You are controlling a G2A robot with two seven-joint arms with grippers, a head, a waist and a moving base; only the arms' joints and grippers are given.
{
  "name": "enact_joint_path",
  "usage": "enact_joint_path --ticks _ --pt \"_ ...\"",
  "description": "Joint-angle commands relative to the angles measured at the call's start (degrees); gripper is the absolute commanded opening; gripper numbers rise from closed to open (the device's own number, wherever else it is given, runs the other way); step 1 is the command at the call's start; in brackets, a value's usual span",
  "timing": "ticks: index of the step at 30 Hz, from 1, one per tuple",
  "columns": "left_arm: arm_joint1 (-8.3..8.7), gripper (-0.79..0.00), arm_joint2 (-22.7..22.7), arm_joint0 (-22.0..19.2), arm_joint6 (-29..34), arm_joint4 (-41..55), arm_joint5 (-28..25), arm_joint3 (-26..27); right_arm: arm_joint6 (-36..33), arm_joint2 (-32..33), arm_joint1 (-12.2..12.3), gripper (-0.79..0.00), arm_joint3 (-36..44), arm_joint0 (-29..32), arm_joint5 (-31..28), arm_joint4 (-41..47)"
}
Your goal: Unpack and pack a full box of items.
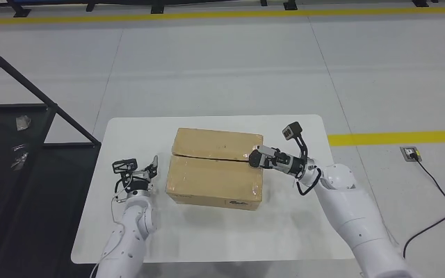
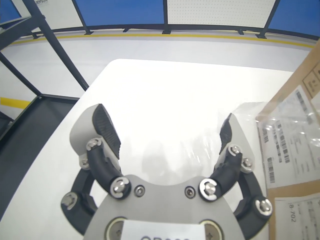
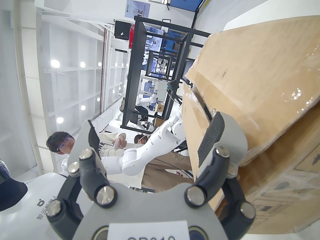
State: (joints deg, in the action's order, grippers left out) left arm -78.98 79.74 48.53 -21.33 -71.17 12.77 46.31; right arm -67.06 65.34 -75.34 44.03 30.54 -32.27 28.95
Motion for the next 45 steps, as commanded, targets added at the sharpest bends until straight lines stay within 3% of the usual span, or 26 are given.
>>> enact_joint_path --ticks 1,11,17,25,28,34,39,45 --pt "-0.17 0.000 0.0 -0.5 0.2 0.8 0.2 -0.4 0.0 0.0 0.0 0.000 0.1 0.1 0.0 -0.1" --pt "-0.12 0.000 -1.0 -0.8 2.7 -2.2 -1.0 -1.8 0.0 -0.4 0.0 0.000 0.2 -0.3 0.5 0.0" --pt "0.26 0.000 -1.6 -1.2 4.1 -3.7 -7.9 -2.4 -0.1 -0.7 -0.1 0.000 -0.1 -0.7 0.5 0.0" --pt "1.04 0.000 -2.6 0.0 1.0 -7.7 -15.5 -1.4 -0.1 -0.8 -0.1 0.000 -0.6 -1.0 0.5 0.2" --pt "1.08 0.000 -2.6 -0.3 1.5 -8.1 -14.8 -1.5 -0.1 -0.9 -0.1 0.000 -0.8 -1.2 0.5 0.2" --pt "0.14 0.000 -1.9 -2.9 2.7 -3.4 -7.7 -3.6 -0.1 -0.9 -0.1 0.000 -1.2 -1.3 0.3 0.4" --pt "-0.46 0.000 -0.2 -3.7 -1.6 2.2 -4.6 -3.9 0.0 -0.9 -0.1 0.000 -1.4 -1.3 0.2 0.5" --pt "-0.72 0.000 3.3 -2.3 -8.3 9.4 -2.2 -0.2 0.0 -1.1 -0.1 0.000 -1.3 -1.5 0.4 0.4"
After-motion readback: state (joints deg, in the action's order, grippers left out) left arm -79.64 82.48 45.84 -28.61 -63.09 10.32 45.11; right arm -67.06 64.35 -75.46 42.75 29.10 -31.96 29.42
